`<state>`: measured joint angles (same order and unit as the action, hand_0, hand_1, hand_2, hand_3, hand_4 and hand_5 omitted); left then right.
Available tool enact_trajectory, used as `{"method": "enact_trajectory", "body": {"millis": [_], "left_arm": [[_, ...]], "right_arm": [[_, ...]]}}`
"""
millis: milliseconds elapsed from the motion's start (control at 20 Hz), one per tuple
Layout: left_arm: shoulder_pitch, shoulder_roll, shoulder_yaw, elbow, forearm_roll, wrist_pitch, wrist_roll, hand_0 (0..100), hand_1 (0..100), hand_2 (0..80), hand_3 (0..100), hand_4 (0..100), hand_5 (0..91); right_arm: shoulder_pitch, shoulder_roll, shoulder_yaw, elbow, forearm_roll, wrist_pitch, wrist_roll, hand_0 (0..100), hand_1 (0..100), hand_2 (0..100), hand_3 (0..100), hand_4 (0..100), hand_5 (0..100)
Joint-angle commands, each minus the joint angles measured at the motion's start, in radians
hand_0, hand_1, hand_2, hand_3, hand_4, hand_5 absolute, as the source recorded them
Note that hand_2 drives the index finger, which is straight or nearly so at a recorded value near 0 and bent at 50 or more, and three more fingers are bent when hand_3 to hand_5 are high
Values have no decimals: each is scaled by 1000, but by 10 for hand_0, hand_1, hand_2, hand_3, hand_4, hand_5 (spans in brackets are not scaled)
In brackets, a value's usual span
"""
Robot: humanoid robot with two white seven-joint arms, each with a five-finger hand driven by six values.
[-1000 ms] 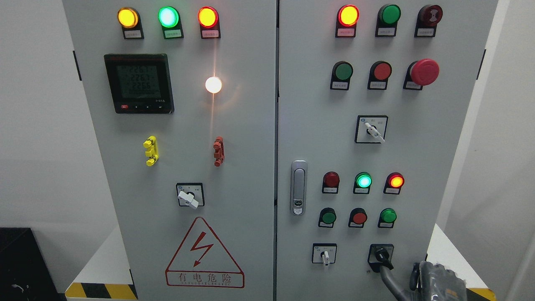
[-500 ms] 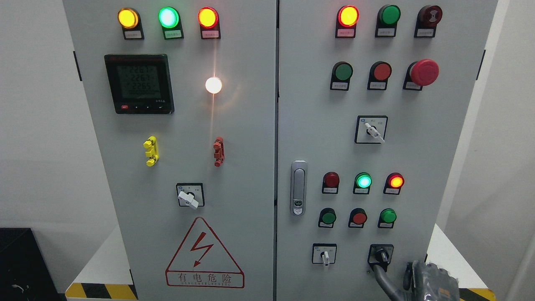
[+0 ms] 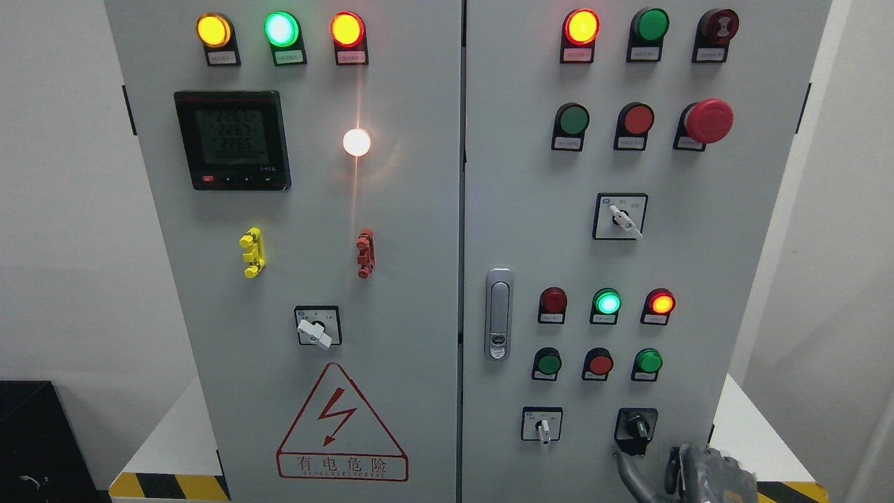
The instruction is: Flip black knob to close circuit
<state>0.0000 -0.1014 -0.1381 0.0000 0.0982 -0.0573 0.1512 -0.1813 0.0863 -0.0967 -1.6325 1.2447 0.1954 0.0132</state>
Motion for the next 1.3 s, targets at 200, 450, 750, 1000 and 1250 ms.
{"method": "enact_trajectory", "body": {"millis": [200,450,750,1000,1250], "left_arm": [[21,0,0,-29,0,1,-1,120,556,0,0,0,0],[23,0,0,-29,0,1,-1,120,556,0,0,0,0],[23,0,0,-29,0,1,-1,120,556,0,0,0,0],[23,0,0,-29,0,1,-1,120,556,0,0,0,0],[23,0,0,-29,0,1,-1,120,556,0,0,0,0]], "right_arm": [[150,15,43,-187,-138,-2,-30,0,0,817,1000,937,1000],[247,41,41,-286,-384,1,-58,0,0,748,1000,895,948],[342,38,49,-389,-738,-2,-113,0,33,628,866,814,747],[394,36,48,-428,-979,-46,-160,0,42,469,705,668,575],[424,35,46,-426,-1181,-169,-162,0,37,338,514,501,392]]}}
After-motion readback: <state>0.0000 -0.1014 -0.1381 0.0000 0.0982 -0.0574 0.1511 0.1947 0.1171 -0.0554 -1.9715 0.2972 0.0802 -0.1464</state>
